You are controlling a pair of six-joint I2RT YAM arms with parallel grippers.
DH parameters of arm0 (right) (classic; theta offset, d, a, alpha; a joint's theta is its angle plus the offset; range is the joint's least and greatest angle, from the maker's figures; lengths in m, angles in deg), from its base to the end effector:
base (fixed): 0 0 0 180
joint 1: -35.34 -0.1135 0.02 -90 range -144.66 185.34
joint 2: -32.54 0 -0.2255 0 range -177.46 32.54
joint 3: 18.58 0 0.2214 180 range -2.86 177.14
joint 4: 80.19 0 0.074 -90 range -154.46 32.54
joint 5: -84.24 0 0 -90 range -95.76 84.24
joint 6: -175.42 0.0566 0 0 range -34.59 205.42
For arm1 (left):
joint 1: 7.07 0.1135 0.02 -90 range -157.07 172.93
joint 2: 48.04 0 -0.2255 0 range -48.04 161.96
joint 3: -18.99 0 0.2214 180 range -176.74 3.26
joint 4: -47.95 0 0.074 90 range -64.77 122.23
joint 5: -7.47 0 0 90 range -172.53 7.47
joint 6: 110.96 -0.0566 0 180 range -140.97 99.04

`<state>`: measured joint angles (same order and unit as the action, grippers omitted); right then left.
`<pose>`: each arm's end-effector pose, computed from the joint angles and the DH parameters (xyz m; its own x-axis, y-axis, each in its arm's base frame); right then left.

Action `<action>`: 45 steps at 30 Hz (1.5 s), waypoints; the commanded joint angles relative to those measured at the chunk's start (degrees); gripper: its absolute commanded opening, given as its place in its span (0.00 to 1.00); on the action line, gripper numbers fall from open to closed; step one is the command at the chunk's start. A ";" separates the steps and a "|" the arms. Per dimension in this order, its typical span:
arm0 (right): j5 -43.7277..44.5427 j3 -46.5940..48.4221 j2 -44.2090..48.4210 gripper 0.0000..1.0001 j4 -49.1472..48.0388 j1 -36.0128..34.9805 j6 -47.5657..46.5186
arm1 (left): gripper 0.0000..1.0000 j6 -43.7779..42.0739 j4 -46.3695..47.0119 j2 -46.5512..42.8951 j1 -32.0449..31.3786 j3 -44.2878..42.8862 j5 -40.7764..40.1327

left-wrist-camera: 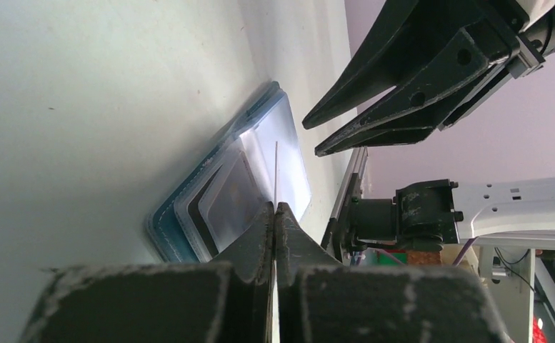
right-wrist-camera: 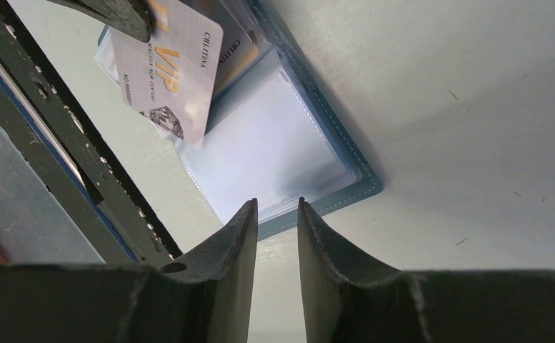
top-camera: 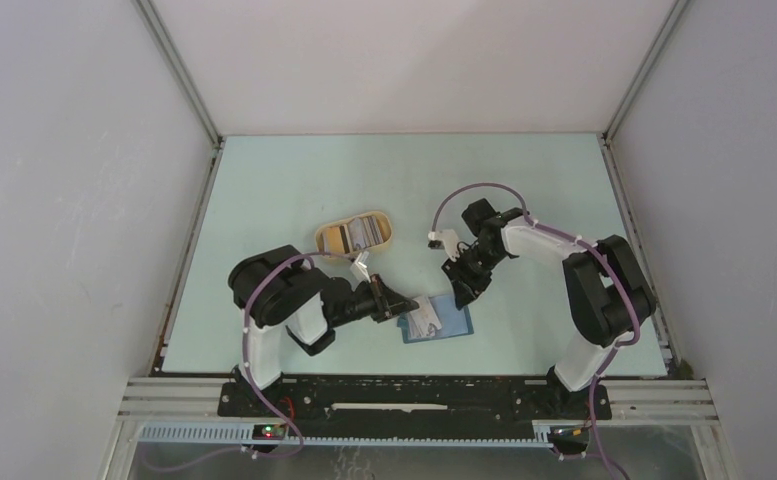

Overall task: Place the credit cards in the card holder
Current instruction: Insert the credit card into the card holder.

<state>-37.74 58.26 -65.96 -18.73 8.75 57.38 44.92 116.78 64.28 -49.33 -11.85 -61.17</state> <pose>0.2313 0.1493 0.1337 -0.5784 -0.7354 -0.3529 -0.8025 0.4355 0.4078 0.1801 -0.1915 0.0754 -0.8779 -0.3508 -0.3259 0.2155 0.3184 -0.9231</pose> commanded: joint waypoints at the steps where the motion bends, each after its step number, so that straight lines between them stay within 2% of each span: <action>1: 0.34 0.01 -0.03 0.35 -0.67 -0.57 0.77 | 0.00 1.43 0.79 1.03 -0.39 -1.62 0.35; 5: 0.52 -0.04 -0.03 0.34 -0.90 -0.57 1.17 | 0.00 1.44 -2.76 1.18 -0.45 -2.60 0.77; 24: 1.35 0.00 -0.21 0.32 -1.39 -1.27 2.08 | 0.00 -8.42 -35.63 -8.20 -0.73 -10.02 2.68; 45: 2.98 -0.04 -0.42 0.31 -1.92 -2.33 2.92 | 0.00 -11.25 -53.04 -9.53 -0.75 -16.14 5.53</action>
<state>-34.99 58.26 -66.27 -19.71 6.89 59.50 37.86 72.94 55.05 -49.71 -26.93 -55.33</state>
